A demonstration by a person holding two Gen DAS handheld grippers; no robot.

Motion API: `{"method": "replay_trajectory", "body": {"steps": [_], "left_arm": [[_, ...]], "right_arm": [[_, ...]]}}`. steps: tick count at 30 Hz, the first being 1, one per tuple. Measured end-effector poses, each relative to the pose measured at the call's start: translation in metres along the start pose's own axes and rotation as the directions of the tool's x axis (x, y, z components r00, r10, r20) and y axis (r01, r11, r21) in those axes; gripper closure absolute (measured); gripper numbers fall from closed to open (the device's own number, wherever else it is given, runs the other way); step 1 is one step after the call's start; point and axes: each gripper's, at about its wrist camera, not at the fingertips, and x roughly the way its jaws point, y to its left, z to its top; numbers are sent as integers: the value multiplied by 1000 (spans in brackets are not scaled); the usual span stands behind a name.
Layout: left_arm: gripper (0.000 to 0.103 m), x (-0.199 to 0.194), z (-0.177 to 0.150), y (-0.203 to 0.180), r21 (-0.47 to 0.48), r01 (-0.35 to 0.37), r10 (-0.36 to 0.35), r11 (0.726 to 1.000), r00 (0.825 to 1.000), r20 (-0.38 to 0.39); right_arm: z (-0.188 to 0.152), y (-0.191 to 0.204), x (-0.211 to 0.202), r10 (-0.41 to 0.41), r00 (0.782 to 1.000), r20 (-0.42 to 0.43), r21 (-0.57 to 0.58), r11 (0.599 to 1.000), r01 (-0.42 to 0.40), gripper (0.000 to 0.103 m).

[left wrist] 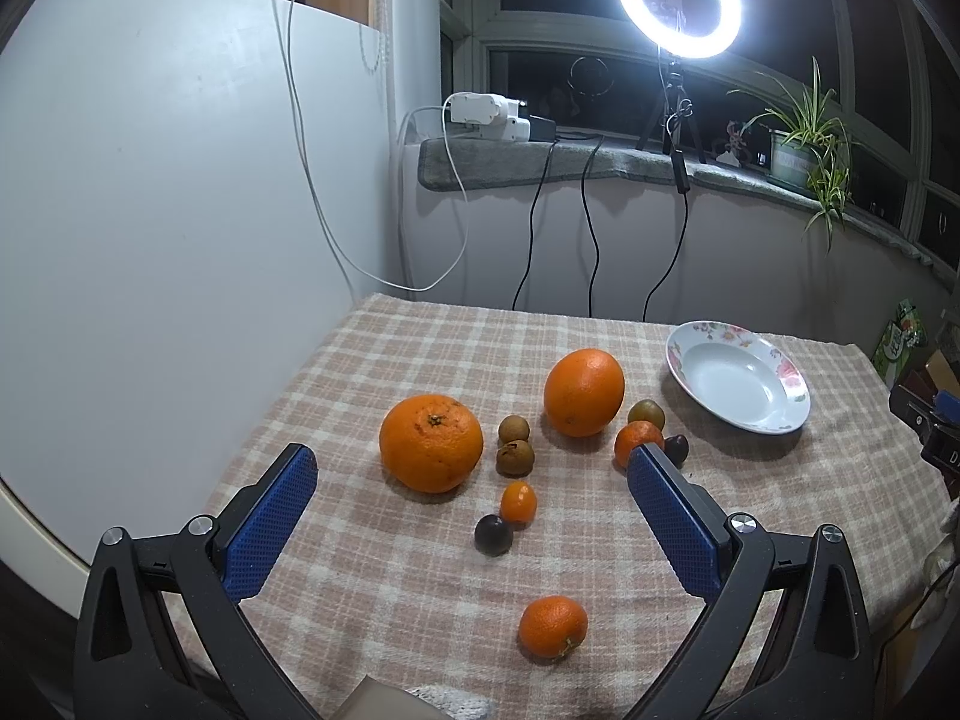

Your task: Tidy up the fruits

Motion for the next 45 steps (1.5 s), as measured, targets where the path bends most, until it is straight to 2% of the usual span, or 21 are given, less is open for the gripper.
{"method": "replay_trajectory", "body": {"steps": [22,30,45], "left_arm": [[0,3,-1,-1,0,1,-1,1000,1000,-6],[0,14,-4,8,-26,8,-9,1000,999,-35],[0,31,-14,37,-115,8,-19,993,995,-96]], "right_arm": [[-1,1,3,4,1000,-2,-5,1000,-4,0],[-7,6,14,18,1000,-18,-15,1000,-18,0],[-11,27,30,175,982,-75,-19,984,-177,0]]}}
